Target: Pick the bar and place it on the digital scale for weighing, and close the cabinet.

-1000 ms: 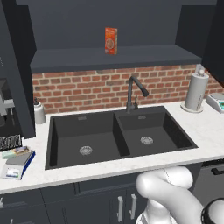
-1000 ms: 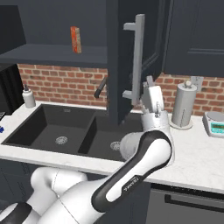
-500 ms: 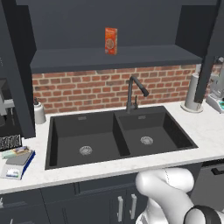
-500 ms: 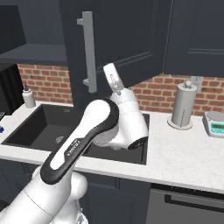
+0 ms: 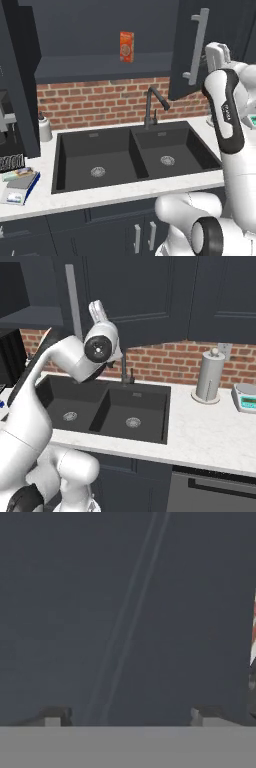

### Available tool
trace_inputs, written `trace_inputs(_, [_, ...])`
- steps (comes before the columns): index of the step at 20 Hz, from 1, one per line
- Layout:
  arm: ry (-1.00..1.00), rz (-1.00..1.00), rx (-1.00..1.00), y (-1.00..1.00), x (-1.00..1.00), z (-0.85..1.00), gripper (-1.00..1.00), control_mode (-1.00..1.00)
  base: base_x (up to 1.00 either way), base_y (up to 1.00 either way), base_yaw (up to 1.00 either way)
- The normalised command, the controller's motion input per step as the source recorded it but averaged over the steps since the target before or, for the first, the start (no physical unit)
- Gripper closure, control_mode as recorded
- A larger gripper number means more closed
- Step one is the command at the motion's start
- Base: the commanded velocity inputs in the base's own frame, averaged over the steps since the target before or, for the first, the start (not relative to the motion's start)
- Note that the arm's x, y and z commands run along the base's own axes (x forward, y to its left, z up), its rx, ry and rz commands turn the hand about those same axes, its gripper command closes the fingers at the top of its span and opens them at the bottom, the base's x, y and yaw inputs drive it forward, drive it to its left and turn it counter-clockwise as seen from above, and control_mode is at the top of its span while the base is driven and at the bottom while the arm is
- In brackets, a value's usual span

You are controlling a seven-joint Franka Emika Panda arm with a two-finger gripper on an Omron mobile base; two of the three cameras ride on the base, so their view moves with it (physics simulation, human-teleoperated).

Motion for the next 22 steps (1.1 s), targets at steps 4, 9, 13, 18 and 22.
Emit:
trace_inputs(4, [0.44, -0.19, 0.00, 0.28, 1.00, -0.17, -1.00, -1.00, 0.00, 0.00, 0.00])
trace_inputs(9, [0.25, -0.04, 0.05, 0.00, 0.99, -0.33, -1.00, -1.00, 0.00, 0.00, 0.00])
trace_inputs(13, [0.03, 0.00, 0.01, -0.05, 0.81, -0.25, -1.00, -1.00, 0.00, 0.00, 0.00])
trace_inputs(18, [-0.03, 0.01, 0.02, -0.01, 0.90, -0.70, -1.00, -1.00, 0.00, 0.00, 0.00])
trace_inputs(22, [-0.22, 0.05, 0.01, 0.00, 0.84, -1.00, -1.00, -1.00, 0.00, 0.00, 0.00])
